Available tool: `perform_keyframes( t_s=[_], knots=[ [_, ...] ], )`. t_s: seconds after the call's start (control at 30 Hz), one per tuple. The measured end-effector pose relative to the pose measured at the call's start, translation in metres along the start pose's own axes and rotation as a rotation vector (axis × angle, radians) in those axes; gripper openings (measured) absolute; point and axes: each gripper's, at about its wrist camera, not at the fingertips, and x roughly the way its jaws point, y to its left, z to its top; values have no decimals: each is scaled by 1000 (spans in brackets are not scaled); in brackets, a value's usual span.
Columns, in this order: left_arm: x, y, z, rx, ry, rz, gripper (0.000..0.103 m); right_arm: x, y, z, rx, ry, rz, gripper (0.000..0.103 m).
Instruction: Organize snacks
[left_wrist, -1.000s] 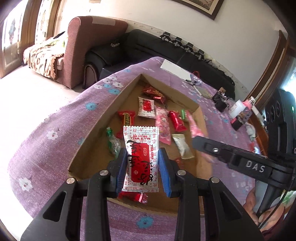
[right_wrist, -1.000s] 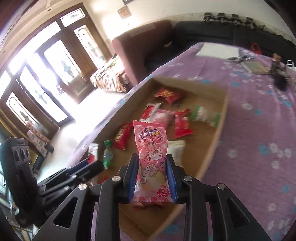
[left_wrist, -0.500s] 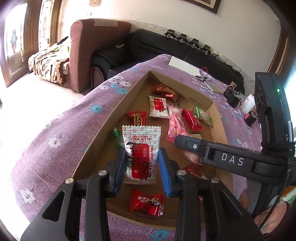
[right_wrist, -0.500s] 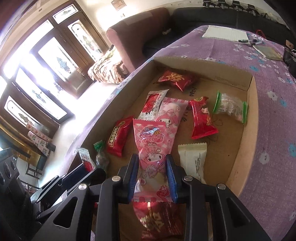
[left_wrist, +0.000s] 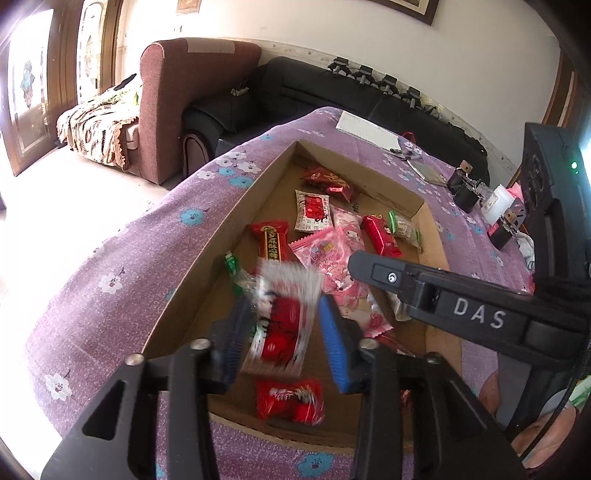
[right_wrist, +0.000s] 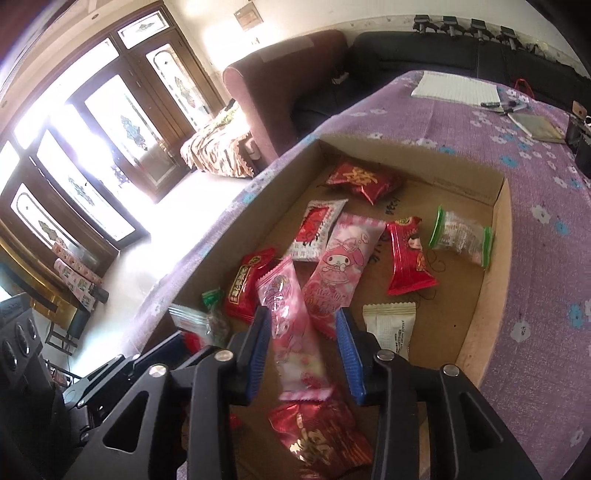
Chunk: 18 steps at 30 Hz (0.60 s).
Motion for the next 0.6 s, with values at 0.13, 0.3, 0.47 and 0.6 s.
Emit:
perform_keyframes(
  t_s=[0.13, 0.3, 0.47, 0.6],
  knots=[
    [-11, -4, 0, 14, -34, 14, 57, -12, 1, 0, -4, -25, 0, 44],
    [-22, -12, -1, 41, -63, 43, 57, -32, 0, -4, -2, -65, -1, 45],
    [-39, -22, -4, 70, -126, 105, 58, -57, 2, -16, -17, -119, -26, 54],
    [-56, -31, -7, 95, -203, 156, 72, -77, 0, -27, -27, -166, -57, 56]
  ],
)
